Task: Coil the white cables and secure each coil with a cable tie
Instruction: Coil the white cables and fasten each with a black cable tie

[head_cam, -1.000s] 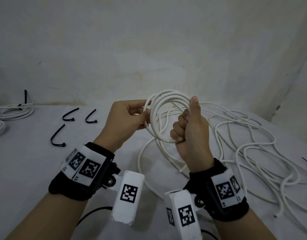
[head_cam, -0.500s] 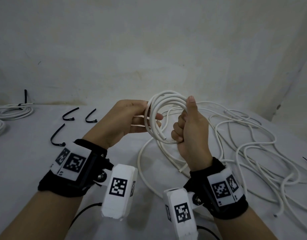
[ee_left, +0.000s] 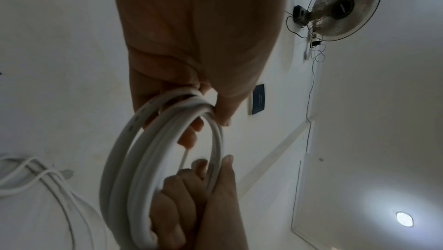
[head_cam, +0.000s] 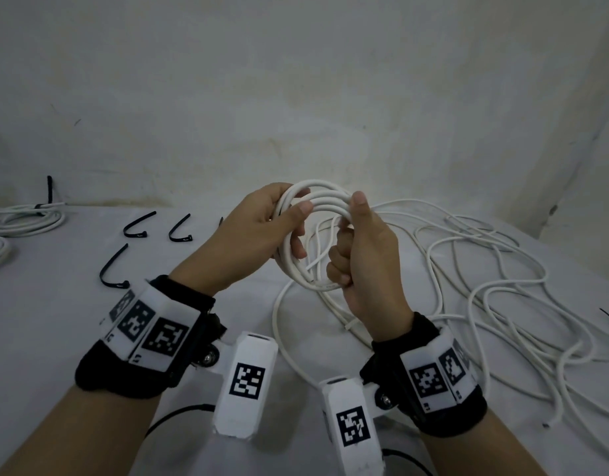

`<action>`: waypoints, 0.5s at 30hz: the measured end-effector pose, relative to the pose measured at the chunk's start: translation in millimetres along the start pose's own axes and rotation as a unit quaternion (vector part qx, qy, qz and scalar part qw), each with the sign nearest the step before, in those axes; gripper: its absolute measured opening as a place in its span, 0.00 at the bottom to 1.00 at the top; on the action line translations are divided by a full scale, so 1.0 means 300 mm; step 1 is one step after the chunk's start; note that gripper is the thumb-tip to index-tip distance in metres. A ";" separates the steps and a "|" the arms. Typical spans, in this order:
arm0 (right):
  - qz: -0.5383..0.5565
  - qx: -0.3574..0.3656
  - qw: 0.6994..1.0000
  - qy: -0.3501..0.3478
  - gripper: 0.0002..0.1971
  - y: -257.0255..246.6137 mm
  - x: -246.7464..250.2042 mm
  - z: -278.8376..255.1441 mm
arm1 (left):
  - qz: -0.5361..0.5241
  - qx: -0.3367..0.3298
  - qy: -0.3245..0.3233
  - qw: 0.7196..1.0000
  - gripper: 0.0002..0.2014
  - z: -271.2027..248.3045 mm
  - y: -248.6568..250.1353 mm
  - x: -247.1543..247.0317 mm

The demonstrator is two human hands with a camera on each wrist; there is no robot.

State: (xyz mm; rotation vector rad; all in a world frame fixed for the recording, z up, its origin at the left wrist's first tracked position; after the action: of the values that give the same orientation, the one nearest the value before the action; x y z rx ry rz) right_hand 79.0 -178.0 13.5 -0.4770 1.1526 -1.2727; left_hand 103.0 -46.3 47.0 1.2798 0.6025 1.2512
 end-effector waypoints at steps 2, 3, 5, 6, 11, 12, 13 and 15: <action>-0.003 0.031 0.999 -0.036 0.12 -0.007 -0.005 0.002 | -0.020 0.012 0.003 1.000 0.12 0.005 -0.009 -0.002; -0.002 0.044 0.997 -0.056 0.12 -0.010 -0.007 0.002 | -0.033 0.018 0.004 0.999 0.12 0.006 -0.013 -0.003; -0.001 0.055 0.995 -0.088 0.16 -0.011 -0.010 0.003 | -0.061 0.023 0.009 0.998 0.12 0.007 -0.017 -0.003; 0.001 0.052 0.994 -0.098 0.17 -0.011 -0.012 0.003 | -0.070 0.023 0.012 0.997 0.11 0.006 -0.018 -0.003; 0.000 0.041 0.995 -0.093 0.17 -0.005 -0.012 0.002 | -0.065 0.014 0.016 0.998 0.10 0.009 -0.020 -0.013; -0.004 0.044 0.995 -0.088 0.17 -0.005 -0.012 0.002 | -0.051 0.006 0.019 0.998 0.10 0.008 -0.020 -0.015; -0.006 0.047 0.995 -0.083 0.17 -0.005 -0.012 0.003 | -0.032 -0.006 0.023 0.999 0.11 0.006 -0.018 -0.017; -0.007 0.052 0.996 -0.077 0.17 -0.007 -0.010 0.005 | 0.008 -0.031 0.033 0.999 0.12 0.003 -0.015 -0.019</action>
State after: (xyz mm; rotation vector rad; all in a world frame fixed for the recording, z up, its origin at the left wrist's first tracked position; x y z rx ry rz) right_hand 79.7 -176.2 17.0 -0.4972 0.9508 -1.2793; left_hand 103.7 -51.1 41.5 1.1974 0.5969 1.3196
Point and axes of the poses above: each hand's wrist, its own z-axis towards the middle knuckle, its own x-axis out of the back of the hand, y = z × x, the point moved 4 cm from there along z, towards the middle knuckle, and after that the axes turned 8 degrees about x, right-handed, at the moved point
